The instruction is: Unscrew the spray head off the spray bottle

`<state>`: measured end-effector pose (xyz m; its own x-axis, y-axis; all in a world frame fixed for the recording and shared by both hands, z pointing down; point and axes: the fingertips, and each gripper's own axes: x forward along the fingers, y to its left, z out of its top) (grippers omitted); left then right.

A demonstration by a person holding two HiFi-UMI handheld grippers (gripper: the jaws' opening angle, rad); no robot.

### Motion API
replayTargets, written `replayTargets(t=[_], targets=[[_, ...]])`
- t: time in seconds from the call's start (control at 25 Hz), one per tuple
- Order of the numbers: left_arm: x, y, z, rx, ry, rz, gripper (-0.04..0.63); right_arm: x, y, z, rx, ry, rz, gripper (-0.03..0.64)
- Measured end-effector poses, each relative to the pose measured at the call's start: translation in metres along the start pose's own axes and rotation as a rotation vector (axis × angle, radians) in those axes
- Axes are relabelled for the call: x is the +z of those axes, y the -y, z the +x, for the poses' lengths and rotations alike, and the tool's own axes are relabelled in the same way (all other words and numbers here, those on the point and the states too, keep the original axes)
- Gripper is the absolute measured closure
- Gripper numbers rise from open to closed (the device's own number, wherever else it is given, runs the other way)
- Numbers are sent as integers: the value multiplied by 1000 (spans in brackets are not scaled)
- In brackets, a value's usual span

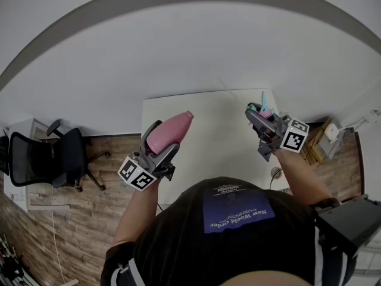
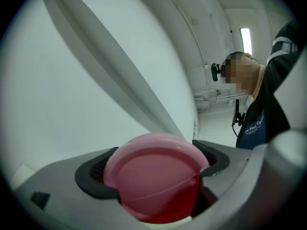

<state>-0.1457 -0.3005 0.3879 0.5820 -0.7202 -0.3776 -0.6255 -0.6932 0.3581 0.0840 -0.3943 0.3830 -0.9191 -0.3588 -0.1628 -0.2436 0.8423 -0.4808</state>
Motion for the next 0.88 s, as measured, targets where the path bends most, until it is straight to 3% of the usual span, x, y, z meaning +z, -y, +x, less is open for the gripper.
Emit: replayTargets(t=[0.88], targets=[[-3,6,4,-14,-12,20,107,-1,-3,1,10,-9,-14,485]])
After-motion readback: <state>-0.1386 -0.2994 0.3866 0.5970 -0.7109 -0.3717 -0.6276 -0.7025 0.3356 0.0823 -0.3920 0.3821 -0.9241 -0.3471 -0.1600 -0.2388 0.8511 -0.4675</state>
